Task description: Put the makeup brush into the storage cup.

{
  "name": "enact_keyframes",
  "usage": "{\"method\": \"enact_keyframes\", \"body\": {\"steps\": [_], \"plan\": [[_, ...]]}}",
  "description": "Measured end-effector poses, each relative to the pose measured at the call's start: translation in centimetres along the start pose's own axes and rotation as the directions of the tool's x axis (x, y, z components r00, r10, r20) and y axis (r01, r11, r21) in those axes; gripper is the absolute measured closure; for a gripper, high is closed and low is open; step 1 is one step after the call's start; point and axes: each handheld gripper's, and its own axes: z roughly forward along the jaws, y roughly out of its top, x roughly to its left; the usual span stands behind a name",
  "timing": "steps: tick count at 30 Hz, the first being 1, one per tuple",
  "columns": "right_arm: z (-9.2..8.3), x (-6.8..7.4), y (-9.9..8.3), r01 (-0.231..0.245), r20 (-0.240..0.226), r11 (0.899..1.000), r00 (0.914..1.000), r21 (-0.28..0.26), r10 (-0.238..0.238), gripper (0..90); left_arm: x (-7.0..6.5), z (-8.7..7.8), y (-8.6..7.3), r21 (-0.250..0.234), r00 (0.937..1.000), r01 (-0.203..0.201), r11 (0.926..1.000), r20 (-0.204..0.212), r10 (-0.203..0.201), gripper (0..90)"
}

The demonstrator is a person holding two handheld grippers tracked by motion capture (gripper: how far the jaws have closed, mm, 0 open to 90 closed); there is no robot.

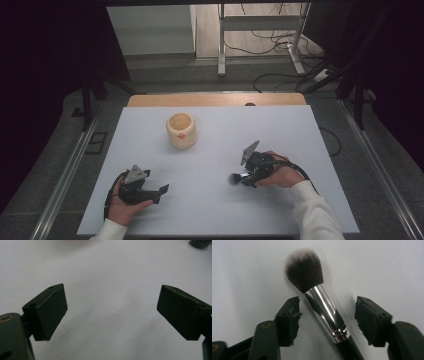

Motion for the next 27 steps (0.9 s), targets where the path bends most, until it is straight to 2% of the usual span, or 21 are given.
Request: {"method": "enact_keyframes", "body": {"steps": [4, 8, 13, 17, 21, 27], "plan": [[-0.01, -0.19, -0.08, 0.002, -0.021, 1.000, 0.9998, -0.002, -0.002, 43.9, -0.05, -0.01, 0.00, 0.000, 1.0000, -0.002, 1.0000, -0.001, 0.002, 10.3], [-0.04, -0.24, -0.13, 0.010, -0.023, 1.000, 0.9997, -0.009, -0.010, 48.0, -0.10, -0.15, 0.05, -0.014, 1.0000, -0.003, 0.9999, -0.008, 0.003, 11.2], [-0.14, -0.19, 0.00, 0.020, -0.029, 1.000, 0.9994, -0.001, -0.020, 58.5, -0.08, -0.21, 0.05, -0.018, 0.9999, -0.005, 0.9998, -0.011, 0.005, 11.3], [-0.26, -0.11, 0.16, 0.038, -0.034, 0.999, 0.9987, 0.013, -0.038, 70.8, -0.08, -0.30, 0.07, -0.023, 0.9999, -0.006, 0.9997, -0.012, 0.005, 11.4], [-0.28, 0.04, 0.25, 0.060, -0.028, 0.998, 0.9978, 0.020, -0.060, 71.3, -0.11, -0.41, 0.08, -0.034, 0.9998, -0.007, 0.9994, -0.018, 0.006, 11.5], [-0.33, 0.11, 0.29, 0.059, -0.026, 0.998, 0.9979, 0.020, -0.059, 71.5, -0.05, -0.50, 0.08, -0.039, 0.9998, -0.009, 0.9992, -0.019, 0.008, 11.8]]}}
